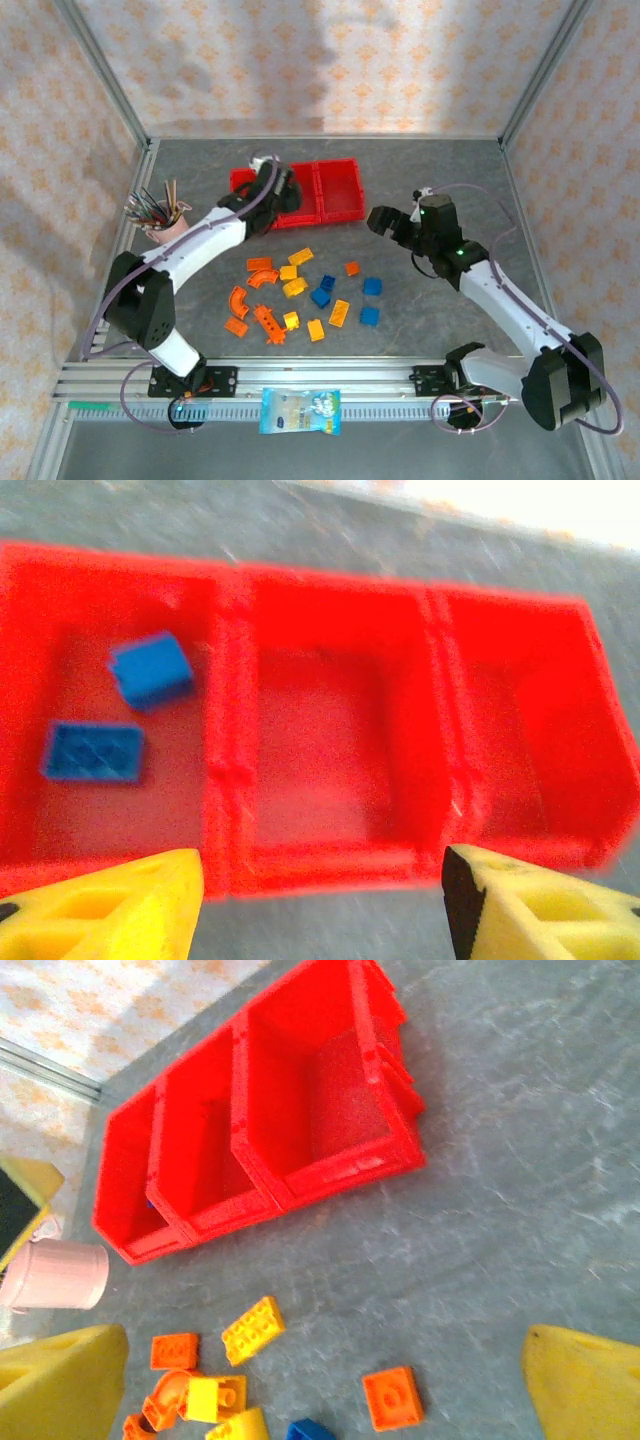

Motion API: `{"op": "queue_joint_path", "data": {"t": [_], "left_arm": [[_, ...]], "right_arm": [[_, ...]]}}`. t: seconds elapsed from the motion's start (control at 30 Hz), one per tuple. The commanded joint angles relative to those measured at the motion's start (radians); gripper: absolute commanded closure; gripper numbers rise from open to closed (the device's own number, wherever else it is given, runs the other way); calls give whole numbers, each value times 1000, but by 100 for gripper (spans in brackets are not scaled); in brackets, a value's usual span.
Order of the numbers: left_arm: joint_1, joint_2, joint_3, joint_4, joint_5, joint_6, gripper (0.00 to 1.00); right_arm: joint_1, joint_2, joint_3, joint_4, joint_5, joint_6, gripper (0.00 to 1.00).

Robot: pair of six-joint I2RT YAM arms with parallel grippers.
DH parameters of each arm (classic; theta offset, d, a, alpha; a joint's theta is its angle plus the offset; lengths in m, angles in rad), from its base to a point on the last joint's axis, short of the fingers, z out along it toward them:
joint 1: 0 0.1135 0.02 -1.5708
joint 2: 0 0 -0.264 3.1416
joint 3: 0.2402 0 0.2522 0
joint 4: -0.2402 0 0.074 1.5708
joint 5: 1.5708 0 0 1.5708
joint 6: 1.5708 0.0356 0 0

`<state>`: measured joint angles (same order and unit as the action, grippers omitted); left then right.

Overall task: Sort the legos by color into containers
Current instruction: Pick up the lego from the center of the table.

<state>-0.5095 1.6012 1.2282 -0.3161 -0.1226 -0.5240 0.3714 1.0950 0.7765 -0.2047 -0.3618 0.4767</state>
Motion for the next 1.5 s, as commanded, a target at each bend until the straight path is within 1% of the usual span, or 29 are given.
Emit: {"op": "queue_joint_path", "data": {"t": [0.0, 0.2, 0.37, 0.53, 0.67, 0.8, 0.87, 0.97, 1.27, 1.4, 1.47], "left_arm": [[-83, -24, -58, 4, 54, -91, 34], [-266, -1, -73, -4, 75, -199, 33], [-387, 56, -47, 3, 101, -272, 32], [-460, 115, -26, 14, 134, -318, 31], [-505, 183, 19, -1, 147, -323, 28], [-526, 250, 69, -7, 148, -313, 26], [-527, 286, 109, -39, 135, -305, 25], [-528, 325, 130, -44, 120, -298, 25], [-530, 445, 210, -67, 123, -285, 26], [-530, 468, 219, -74, 101, -286, 32], [-530, 474, 224, -72, 106, -286, 38]], "right_arm": [[-22, -55, -38, -116, 34, -21, 0], [-42, -139, -99, -234, 65, 9, 0], [-45, -203, -153, -293, 70, 46, 0], [-44, -276, -189, -323, 85, 83, 0], [-45, -306, -195, -354, 126, 108, 0], [-49, -321, -204, -350, 132, 118, 0], [-50, -327, -207, -348, 132, 123, 0], [-53, -335, -206, -354, 145, 124, 0], [-64, -337, -203, -341, 137, 126, 0], [-64, -339, -204, -338, 138, 125, 0], [-64, -337, -207, -333, 135, 125, 0]]}}
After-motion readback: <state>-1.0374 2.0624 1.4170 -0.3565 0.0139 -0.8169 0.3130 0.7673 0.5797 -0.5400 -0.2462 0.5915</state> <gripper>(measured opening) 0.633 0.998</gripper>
